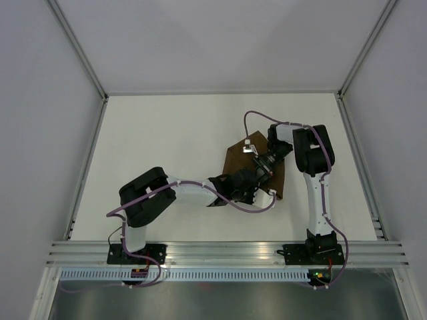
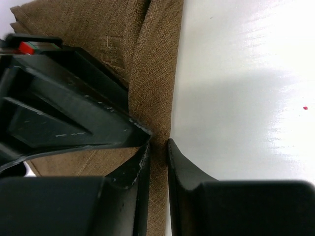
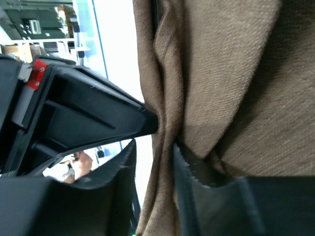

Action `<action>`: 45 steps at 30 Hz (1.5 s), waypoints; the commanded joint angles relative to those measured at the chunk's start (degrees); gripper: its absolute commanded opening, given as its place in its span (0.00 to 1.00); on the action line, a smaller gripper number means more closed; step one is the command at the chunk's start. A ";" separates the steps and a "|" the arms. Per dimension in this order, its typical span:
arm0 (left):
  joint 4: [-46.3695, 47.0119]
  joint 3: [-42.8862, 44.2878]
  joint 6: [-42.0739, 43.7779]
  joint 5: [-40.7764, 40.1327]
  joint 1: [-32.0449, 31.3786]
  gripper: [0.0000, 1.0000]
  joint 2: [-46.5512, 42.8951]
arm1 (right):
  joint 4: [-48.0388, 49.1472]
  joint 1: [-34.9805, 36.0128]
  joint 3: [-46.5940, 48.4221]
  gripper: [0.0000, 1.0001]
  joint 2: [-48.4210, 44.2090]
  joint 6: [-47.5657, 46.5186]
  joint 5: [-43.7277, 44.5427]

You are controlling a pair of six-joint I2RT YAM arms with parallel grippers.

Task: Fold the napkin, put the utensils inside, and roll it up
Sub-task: Roll the napkin at the center of the board.

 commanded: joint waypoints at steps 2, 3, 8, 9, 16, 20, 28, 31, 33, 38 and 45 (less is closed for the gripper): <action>-10.83 2.46 -6.59 7.84 -0.11 0.02 1.27 | 6.12 -1.38 3.42 0.50 -5.35 -2.20 0.96; -11.79 2.63 -7.64 8.28 0.07 0.02 1.27 | 6.47 -1.90 4.29 0.52 -7.10 -0.37 0.70; -15.48 4.48 -9.76 10.83 0.51 0.02 1.97 | 16.03 -4.27 4.31 0.56 -13.00 10.88 0.87; -16.45 5.18 -10.72 11.36 0.60 0.02 2.23 | 18.32 -5.50 3.78 0.56 -15.27 13.08 1.57; -27.08 14.30 -17.31 17.76 2.53 0.02 5.39 | 45.99 -14.47 -4.92 0.57 -27.23 33.31 8.60; -34.90 20.82 -21.35 21.72 3.85 0.02 8.73 | 52.08 -18.51 -10.18 0.56 -34.18 35.95 7.82; -45.54 29.44 -25.75 31.30 7.45 0.02 15.06 | 54.64 -25.46 -21.00 0.54 -48.94 31.48 2.72; -47.30 30.76 -26.54 34.99 9.21 0.02 16.82 | 55.08 -26.25 -28.63 0.51 -57.55 27.35 2.80; -48.71 31.81 -26.98 37.01 10.53 0.02 17.79 | 54.12 -26.25 -31.63 0.53 -64.57 24.71 2.46; -50.29 33.22 -27.77 41.76 13.68 0.02 20.68 | 47.45 -26.08 -37.70 0.57 -76.53 11.05 -1.40; -51.88 35.86 -28.92 47.30 16.33 0.02 24.46 | 26.44 -14.15 -39.20 0.57 -74.97 -9.84 3.58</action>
